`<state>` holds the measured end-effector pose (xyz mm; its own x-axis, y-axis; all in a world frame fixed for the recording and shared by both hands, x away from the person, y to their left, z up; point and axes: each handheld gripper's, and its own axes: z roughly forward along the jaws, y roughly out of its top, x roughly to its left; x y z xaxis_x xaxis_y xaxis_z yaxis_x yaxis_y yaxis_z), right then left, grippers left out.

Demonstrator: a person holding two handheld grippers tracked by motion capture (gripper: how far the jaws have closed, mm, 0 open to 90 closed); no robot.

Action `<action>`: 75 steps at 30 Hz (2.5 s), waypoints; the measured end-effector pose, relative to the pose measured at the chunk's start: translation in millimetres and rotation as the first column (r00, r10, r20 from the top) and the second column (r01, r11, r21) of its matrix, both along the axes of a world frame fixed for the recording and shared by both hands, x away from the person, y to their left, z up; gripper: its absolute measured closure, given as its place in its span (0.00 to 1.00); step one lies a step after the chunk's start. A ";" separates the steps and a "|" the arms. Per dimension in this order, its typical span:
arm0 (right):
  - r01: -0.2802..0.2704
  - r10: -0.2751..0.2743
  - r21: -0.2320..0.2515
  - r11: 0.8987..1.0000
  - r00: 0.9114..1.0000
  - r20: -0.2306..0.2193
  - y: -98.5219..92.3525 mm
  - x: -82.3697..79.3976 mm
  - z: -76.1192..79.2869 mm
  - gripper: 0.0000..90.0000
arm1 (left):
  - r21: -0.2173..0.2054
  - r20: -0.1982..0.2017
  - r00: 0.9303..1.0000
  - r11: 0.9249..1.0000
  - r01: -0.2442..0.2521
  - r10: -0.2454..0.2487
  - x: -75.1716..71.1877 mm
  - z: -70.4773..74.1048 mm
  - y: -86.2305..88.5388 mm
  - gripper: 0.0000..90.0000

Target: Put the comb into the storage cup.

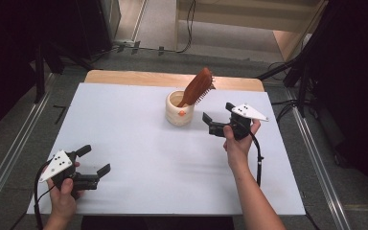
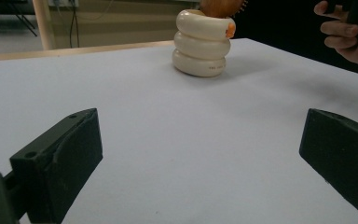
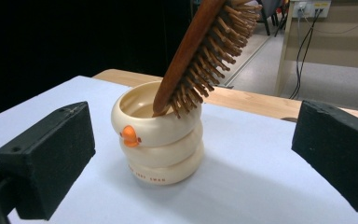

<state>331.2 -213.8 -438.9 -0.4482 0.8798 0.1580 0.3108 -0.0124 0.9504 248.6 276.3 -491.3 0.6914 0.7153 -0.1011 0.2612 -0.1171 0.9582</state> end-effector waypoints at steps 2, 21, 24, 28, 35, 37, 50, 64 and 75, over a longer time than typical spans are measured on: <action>-0.005 0.005 -0.006 1.000 1.000 0.010 -2.8 -3.3 -1.2 0.00 | 0.000 0.000 1.000 1.000 0.000 0.000 0.0 0.0 0.0 0.00; -0.023 0.024 -0.026 0.999 0.999 0.035 -23.9 -40.5 -10.0 0.00 | 0.009 0.006 1.000 1.000 -0.004 0.004 -0.4 -0.1 -0.7 0.00; -0.022 0.023 -0.029 0.999 0.999 0.038 -26.7 -45.3 -11.5 0.00 | 0.009 0.007 1.000 1.000 -0.004 0.004 -0.3 -0.2 -0.7 0.00; -0.020 0.021 -0.035 0.999 0.999 0.041 -29.4 -50.8 -13.8 0.00 | 0.009 0.007 1.000 1.000 -0.005 0.005 -0.4 -0.2 -0.7 0.00; -0.023 0.024 -0.036 0.999 0.999 0.045 -37.3 -60.7 -17.7 0.00 | 0.010 0.008 1.000 1.000 -0.007 0.007 -0.6 -0.2 -0.6 0.00; -0.017 0.020 -0.048 0.999 0.998 0.054 -40.3 -63.9 -19.1 0.00 | 0.010 0.008 1.000 1.000 -0.008 0.008 -0.6 -0.2 -0.6 0.00; 0.016 -0.014 -0.036 0.999 0.999 0.050 -64.1 -84.7 -25.8 0.00 | 0.013 0.010 1.000 1.000 -0.012 0.012 -0.7 -0.3 -0.8 0.00; 0.035 -0.034 -0.048 0.998 0.999 0.041 -82.8 -104.6 -36.9 0.00 | 0.015 0.011 1.000 1.000 -0.014 0.014 -1.0 -0.3 -1.5 0.00; 0.056 -0.055 -0.050 0.997 0.998 0.027 -95.5 -116.0 -46.1 0.00 | 0.014 0.013 1.000 1.000 -0.014 0.013 -1.1 -0.4 -1.6 0.00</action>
